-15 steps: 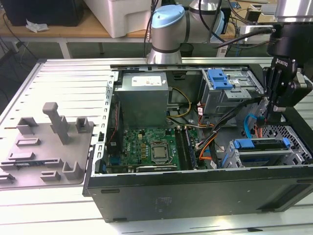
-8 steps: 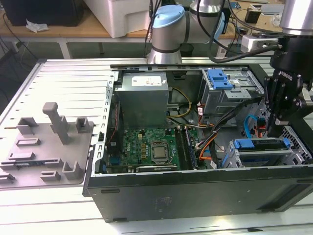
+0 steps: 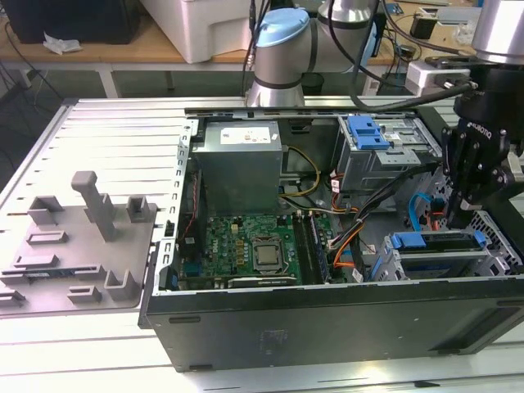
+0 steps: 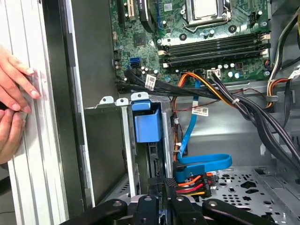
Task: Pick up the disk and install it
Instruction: 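Insert the first disk wire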
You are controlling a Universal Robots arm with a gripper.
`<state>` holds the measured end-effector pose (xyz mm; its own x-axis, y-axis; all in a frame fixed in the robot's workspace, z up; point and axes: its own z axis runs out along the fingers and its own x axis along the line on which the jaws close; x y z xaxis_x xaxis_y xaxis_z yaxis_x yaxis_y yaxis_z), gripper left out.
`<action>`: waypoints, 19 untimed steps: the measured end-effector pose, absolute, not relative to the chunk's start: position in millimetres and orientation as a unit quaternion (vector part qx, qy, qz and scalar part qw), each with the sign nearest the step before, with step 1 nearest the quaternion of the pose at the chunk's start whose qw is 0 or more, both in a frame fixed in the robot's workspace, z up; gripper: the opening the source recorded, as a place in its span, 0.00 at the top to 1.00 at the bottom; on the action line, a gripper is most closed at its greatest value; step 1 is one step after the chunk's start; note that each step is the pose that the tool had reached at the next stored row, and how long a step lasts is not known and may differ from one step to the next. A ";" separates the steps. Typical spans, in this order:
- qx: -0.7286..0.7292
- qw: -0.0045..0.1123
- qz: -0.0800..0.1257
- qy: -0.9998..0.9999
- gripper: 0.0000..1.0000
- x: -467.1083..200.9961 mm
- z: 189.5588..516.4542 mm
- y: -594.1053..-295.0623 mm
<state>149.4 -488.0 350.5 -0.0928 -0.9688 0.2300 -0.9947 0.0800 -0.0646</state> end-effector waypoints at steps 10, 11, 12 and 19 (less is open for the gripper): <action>0.689 0.041 0.093 -0.718 0.83 147.1 348.1 -495.3; 0.689 0.039 0.092 -0.718 0.83 147.0 348.0 -495.9; 0.690 0.036 0.090 -0.717 0.83 146.5 347.9 -497.1; 0.691 0.031 0.086 -0.717 0.83 146.4 347.7 -497.5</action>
<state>146.4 -497.5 347.7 -0.0431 -0.9857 0.1631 -0.9963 0.0303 -0.0799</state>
